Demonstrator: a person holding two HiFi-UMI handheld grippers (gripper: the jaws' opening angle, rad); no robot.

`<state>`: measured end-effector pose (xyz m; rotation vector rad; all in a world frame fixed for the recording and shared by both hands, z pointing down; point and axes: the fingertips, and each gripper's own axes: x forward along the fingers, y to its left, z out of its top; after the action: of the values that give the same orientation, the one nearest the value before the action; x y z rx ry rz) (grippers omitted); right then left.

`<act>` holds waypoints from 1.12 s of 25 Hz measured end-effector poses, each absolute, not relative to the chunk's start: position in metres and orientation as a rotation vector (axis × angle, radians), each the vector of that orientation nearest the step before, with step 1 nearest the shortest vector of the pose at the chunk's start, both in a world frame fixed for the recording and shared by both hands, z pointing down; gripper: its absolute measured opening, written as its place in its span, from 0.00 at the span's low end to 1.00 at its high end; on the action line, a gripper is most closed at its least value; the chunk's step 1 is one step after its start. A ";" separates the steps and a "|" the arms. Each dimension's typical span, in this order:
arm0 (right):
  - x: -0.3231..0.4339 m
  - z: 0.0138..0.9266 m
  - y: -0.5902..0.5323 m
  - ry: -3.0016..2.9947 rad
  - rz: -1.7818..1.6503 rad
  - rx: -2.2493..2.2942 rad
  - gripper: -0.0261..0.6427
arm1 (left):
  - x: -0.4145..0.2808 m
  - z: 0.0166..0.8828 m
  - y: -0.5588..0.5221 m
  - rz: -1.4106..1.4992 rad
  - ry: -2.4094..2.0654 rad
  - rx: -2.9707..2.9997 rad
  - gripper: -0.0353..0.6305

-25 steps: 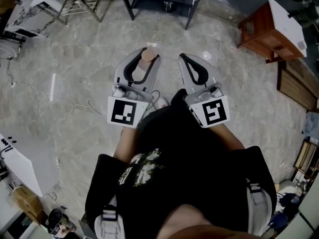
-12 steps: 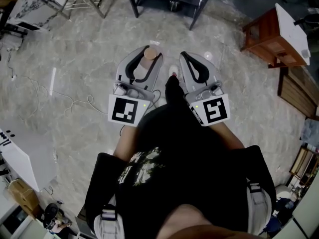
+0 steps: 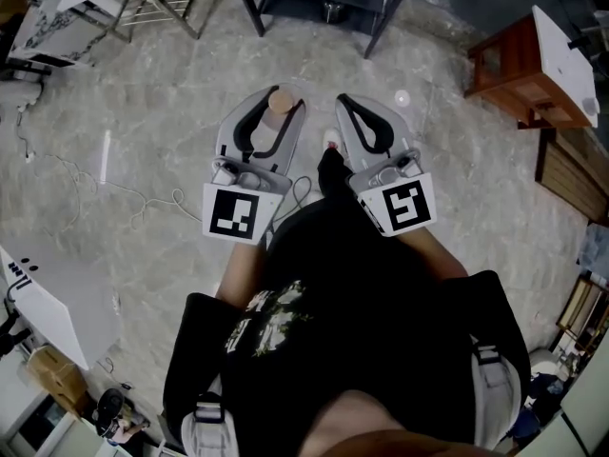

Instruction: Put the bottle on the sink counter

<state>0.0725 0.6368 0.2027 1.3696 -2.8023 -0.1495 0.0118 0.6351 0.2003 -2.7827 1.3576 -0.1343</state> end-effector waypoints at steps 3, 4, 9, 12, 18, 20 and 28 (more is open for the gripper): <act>0.072 0.203 0.609 -2.804 -0.127 1.369 0.03 | 0.014 0.199 0.608 -0.142 1.354 -2.777 0.27; 0.070 0.202 0.600 -2.805 -0.125 1.365 0.03 | 0.014 0.200 0.600 -0.144 1.358 -2.782 0.27; 0.064 0.201 0.552 -2.823 -0.115 1.334 0.03 | 0.012 0.201 0.556 -0.162 1.382 -2.786 0.27; 0.063 0.200 0.523 -2.833 -0.108 1.302 0.03 | 0.012 0.199 0.526 -0.168 1.404 -2.780 0.27; 0.070 0.193 0.462 -2.871 -0.116 1.270 0.03 | 0.019 0.193 0.468 -0.172 1.434 -2.750 0.27; 0.075 0.191 0.441 -2.880 -0.122 1.266 0.03 | 0.023 0.190 0.449 -0.168 1.443 -2.740 0.27; 0.107 0.192 0.371 -2.881 -0.170 1.255 0.03 | 0.052 0.189 0.383 -0.139 1.460 -2.715 0.27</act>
<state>0.1067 0.3711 0.1924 1.2551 -2.8809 -0.1695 0.0521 0.3825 0.1889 -2.7149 1.4595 -0.1390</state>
